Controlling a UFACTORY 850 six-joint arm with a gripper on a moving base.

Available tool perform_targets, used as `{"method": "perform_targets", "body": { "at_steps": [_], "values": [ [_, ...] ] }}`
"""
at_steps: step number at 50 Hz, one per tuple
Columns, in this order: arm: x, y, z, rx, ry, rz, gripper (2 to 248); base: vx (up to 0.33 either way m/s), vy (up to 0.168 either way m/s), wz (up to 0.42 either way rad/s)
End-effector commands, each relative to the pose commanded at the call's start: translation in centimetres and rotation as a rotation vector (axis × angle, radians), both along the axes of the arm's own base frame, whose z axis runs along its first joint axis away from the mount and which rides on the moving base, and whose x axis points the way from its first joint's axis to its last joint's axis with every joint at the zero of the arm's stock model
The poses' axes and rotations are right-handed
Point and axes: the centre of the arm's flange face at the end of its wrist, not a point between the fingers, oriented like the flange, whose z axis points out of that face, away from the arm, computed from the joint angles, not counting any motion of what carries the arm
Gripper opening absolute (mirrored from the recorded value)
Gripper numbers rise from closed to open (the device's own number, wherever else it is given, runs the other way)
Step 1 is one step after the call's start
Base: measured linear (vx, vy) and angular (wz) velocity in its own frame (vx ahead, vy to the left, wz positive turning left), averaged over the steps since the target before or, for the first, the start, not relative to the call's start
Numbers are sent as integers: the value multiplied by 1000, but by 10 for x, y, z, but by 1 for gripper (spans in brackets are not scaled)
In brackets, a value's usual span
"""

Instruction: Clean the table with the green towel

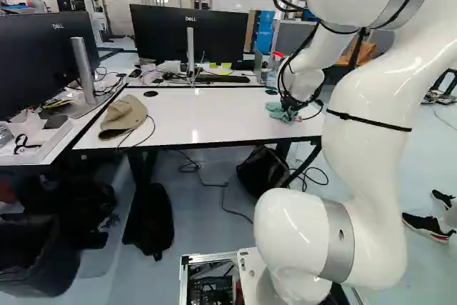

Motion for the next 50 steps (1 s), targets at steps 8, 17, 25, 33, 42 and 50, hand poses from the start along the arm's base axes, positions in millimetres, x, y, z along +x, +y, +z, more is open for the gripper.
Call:
{"method": "perform_targets", "body": {
  "at_steps": [8,17,25,33,42,50],
  "values": [
    [13,-4,-1,-3,-7,3,42,0,0,0],
    [29,-1,-2,-6,-14,19,42,0,0,0],
    [36,9,-2,-6,-16,39,42,0,0,0],
    [35,23,-2,-5,-13,59,42,0,0,0],
    [26,35,-1,-2,-6,74,42,0,0,0],
    [12,42,0,1,2,78,42,0,0,0]
  ]
}}
